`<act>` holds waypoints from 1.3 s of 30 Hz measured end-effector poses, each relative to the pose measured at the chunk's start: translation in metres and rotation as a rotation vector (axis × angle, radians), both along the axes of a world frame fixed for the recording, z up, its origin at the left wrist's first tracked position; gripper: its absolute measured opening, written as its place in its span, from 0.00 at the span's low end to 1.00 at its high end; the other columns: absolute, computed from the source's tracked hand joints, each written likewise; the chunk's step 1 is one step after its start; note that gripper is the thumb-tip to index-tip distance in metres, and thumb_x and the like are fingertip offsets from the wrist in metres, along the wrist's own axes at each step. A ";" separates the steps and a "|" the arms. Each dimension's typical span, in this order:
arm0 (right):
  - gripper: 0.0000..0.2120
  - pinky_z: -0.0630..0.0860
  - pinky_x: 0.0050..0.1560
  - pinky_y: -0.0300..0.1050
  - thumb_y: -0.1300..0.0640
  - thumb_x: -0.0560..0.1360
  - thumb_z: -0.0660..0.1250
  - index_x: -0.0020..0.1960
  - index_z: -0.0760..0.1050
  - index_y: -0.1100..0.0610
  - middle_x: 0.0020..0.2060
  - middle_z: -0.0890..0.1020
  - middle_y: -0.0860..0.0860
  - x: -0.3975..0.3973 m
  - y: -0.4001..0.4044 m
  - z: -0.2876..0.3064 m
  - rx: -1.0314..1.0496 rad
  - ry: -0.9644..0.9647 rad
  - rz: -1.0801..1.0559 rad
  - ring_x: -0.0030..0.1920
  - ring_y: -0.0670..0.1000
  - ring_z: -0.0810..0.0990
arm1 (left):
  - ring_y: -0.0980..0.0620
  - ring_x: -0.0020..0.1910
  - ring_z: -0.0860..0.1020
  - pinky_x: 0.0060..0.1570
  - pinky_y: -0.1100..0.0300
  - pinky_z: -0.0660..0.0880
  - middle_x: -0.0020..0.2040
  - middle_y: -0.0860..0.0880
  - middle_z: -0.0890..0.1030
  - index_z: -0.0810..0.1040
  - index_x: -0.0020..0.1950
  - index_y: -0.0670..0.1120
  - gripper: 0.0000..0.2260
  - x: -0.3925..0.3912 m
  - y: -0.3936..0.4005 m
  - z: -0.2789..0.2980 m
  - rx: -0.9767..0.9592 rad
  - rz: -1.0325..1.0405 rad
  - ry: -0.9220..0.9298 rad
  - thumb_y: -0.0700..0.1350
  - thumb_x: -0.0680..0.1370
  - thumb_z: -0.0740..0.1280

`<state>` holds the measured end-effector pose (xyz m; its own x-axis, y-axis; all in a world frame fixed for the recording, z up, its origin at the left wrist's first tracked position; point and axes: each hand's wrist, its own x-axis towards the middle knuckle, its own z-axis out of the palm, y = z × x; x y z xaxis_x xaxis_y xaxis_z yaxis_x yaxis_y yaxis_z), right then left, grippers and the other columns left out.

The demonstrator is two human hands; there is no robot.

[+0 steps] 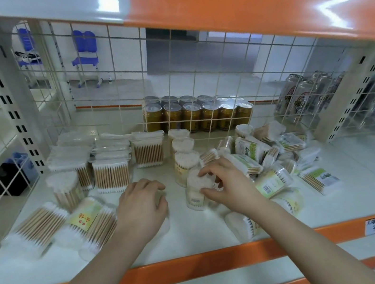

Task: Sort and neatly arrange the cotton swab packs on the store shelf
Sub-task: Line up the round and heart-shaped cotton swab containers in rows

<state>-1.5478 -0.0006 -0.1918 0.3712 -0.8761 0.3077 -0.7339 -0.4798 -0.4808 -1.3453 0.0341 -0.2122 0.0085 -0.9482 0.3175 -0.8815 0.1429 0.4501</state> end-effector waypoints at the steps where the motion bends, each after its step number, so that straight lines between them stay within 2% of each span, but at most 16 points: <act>1: 0.16 0.66 0.45 0.30 0.59 0.70 0.72 0.57 0.76 0.55 0.48 0.70 0.47 0.000 0.002 0.000 0.007 0.003 0.004 0.41 0.40 0.68 | 0.45 0.58 0.72 0.58 0.53 0.67 0.57 0.47 0.77 0.78 0.58 0.46 0.12 0.000 0.000 0.000 0.001 0.001 -0.006 0.43 0.75 0.64; 4: 0.18 0.67 0.47 0.32 0.60 0.69 0.71 0.59 0.76 0.55 0.48 0.71 0.48 -0.002 0.006 0.003 0.007 0.026 -0.002 0.42 0.43 0.69 | 0.47 0.60 0.70 0.58 0.56 0.67 0.59 0.49 0.76 0.77 0.60 0.48 0.13 0.002 0.001 0.000 0.026 0.005 -0.034 0.45 0.76 0.63; 7: 0.20 0.65 0.48 0.30 0.61 0.70 0.71 0.61 0.76 0.57 0.47 0.72 0.49 -0.003 0.012 0.003 -0.011 0.075 0.020 0.45 0.44 0.70 | 0.48 0.60 0.70 0.58 0.57 0.66 0.60 0.50 0.75 0.76 0.60 0.49 0.13 0.006 0.000 0.000 0.039 0.018 -0.045 0.46 0.76 0.63; 12: 0.14 0.61 0.51 0.29 0.62 0.66 0.74 0.51 0.79 0.60 0.50 0.75 0.54 -0.003 0.014 -0.002 -0.117 0.112 0.029 0.52 0.53 0.73 | 0.49 0.60 0.70 0.57 0.58 0.67 0.60 0.51 0.75 0.77 0.60 0.49 0.13 0.010 0.001 -0.001 0.073 0.020 -0.055 0.47 0.76 0.62; 15: 0.14 0.64 0.55 0.35 0.60 0.68 0.73 0.52 0.77 0.60 0.56 0.75 0.55 0.003 0.013 -0.003 -0.101 0.111 0.017 0.59 0.54 0.73 | 0.49 0.60 0.70 0.58 0.59 0.67 0.60 0.51 0.74 0.77 0.59 0.48 0.13 0.011 0.003 -0.002 0.088 0.010 -0.032 0.47 0.76 0.62; 17: 0.14 0.68 0.49 0.39 0.59 0.68 0.72 0.51 0.75 0.61 0.52 0.75 0.54 0.009 0.012 -0.005 -0.091 0.099 0.007 0.54 0.55 0.75 | 0.50 0.60 0.70 0.59 0.59 0.67 0.61 0.51 0.74 0.78 0.59 0.48 0.13 0.012 0.003 -0.003 0.098 0.000 -0.025 0.47 0.76 0.62; 19: 0.13 0.66 0.45 0.41 0.59 0.68 0.72 0.50 0.74 0.62 0.50 0.75 0.55 0.015 0.011 -0.005 -0.100 0.086 -0.022 0.50 0.56 0.75 | 0.50 0.59 0.71 0.58 0.60 0.68 0.60 0.51 0.74 0.78 0.59 0.47 0.13 0.014 0.004 -0.003 0.101 -0.005 -0.019 0.48 0.76 0.62; 28: 0.15 0.64 0.49 0.40 0.56 0.71 0.70 0.54 0.74 0.61 0.55 0.74 0.55 0.030 0.005 -0.005 -0.108 0.124 -0.127 0.56 0.55 0.71 | 0.51 0.57 0.72 0.55 0.60 0.69 0.58 0.51 0.74 0.79 0.56 0.46 0.12 0.014 0.006 -0.007 0.072 -0.005 0.010 0.48 0.76 0.64; 34: 0.17 0.67 0.53 0.42 0.56 0.70 0.70 0.58 0.73 0.57 0.57 0.73 0.53 0.031 0.008 -0.001 -0.110 0.170 -0.126 0.58 0.54 0.69 | 0.50 0.58 0.72 0.56 0.60 0.67 0.58 0.51 0.76 0.79 0.58 0.47 0.12 0.014 0.008 -0.006 0.025 -0.022 -0.015 0.48 0.76 0.63; 39: 0.17 0.60 0.51 0.36 0.60 0.70 0.68 0.59 0.74 0.56 0.57 0.74 0.52 0.038 0.014 0.011 -0.189 0.116 -0.078 0.57 0.53 0.69 | 0.42 0.51 0.76 0.51 0.53 0.71 0.52 0.43 0.80 0.81 0.53 0.43 0.11 0.031 0.015 0.006 -0.072 0.054 0.032 0.43 0.74 0.66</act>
